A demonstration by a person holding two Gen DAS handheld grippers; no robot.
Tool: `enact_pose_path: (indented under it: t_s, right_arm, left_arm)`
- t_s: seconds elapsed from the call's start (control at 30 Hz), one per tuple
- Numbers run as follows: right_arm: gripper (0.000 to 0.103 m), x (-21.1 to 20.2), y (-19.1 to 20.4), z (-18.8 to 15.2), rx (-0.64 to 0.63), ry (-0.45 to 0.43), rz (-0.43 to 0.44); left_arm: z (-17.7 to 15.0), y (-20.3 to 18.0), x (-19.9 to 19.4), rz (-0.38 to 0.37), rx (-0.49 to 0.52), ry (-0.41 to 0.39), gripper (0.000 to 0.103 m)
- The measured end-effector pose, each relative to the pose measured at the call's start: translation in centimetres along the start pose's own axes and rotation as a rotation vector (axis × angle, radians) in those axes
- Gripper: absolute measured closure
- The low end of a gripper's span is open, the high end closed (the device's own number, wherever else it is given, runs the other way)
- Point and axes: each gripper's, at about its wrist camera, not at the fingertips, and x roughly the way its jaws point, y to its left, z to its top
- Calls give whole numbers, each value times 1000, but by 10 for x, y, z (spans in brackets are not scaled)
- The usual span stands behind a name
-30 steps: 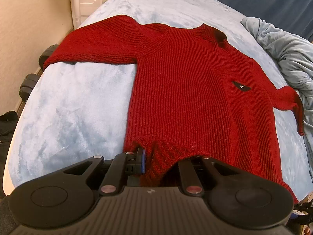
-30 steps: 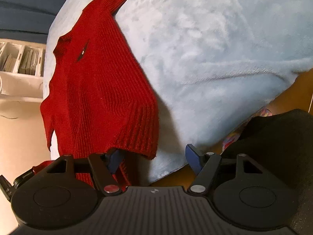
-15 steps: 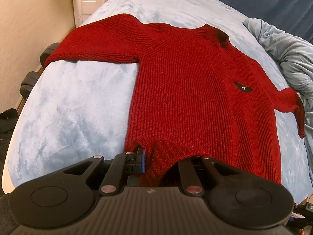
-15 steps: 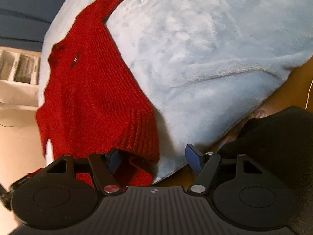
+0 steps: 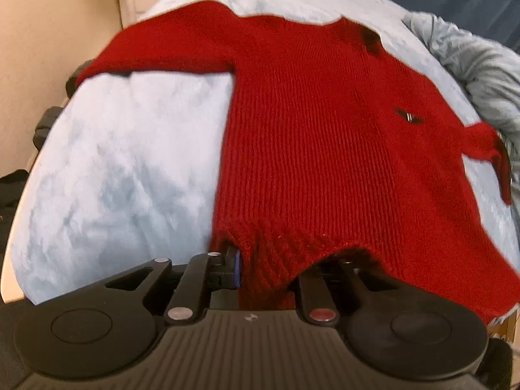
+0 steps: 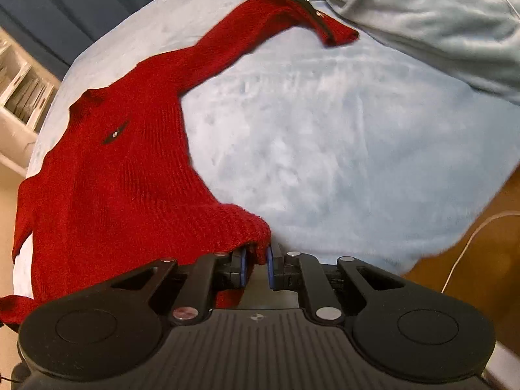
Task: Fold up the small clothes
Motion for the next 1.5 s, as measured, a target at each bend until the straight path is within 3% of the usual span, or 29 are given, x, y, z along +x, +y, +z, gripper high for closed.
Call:
enact_pose_path:
  t_s: [0.1,0.23,0.33,0.4,0.43,0.47,0.5,0.53,0.57,0.7,0.87,0.93,1.03,1.17,1.27,1.4,1.5]
  right_arm:
    - [90,13,2,-4,-11,32,-30]
    - [89,25,-2,-9,34,44,-39]
    - [82,29,-6,-12,58,32,-40]
    - [66,31,-7,-14,70,21,-63]
    - [66,33,-8,-14,73,15,-58]
    - [67,34,-9,-15,75,11,-45]
    - [69,35,-9,-15,67,10,-27]
    - [89,34,-7,-16,48,6,-11]
    - [93,30,-2,-16,24,-7,-18]
    - [94,-11,30,-22,-159,-88,-88]
    - [102,-96,65,-39,-394,-243,-46]
    - [102,-97,59,-42,-423,-230,-91]
    - [102,-56,34,-47,-365,-92,-156]
    - [102,-21,18,-60,-312,20,-188]
    - [102,-24,23,-63,-343,7,-197]
    - [102,-36,31,-61,-374,-4,-180]
    - [102,-29,29,-64,-399,25,-191]
  left_arm:
    - [-16,-6,7,6,35,24,81]
    - [-37,-9,22,53,73,73,49]
    - [-46,-7,27,58,97,46,46]
    - [-49,-10,24,62,131,42,53]
    - [-50,-14,22,45,162,49,81]
    - [-53,-18,19,21,192,61,91]
    - [-56,-21,14,24,208,57,91]
    - [-60,-24,8,35,231,39,92]
    - [-64,-25,-1,48,258,12,92]
    - [-57,-8,-53,80,286,-90,93]
    - [-42,19,-127,141,343,-234,99]
    - [-47,22,-123,170,367,-214,99]
    - [-70,21,-79,189,382,-103,99]
    - [-102,15,-31,199,429,17,99]
    - [-113,12,-28,225,497,2,99]
    - [-94,23,-35,195,461,-7,99]
    - [-99,23,-37,195,468,-5,98]
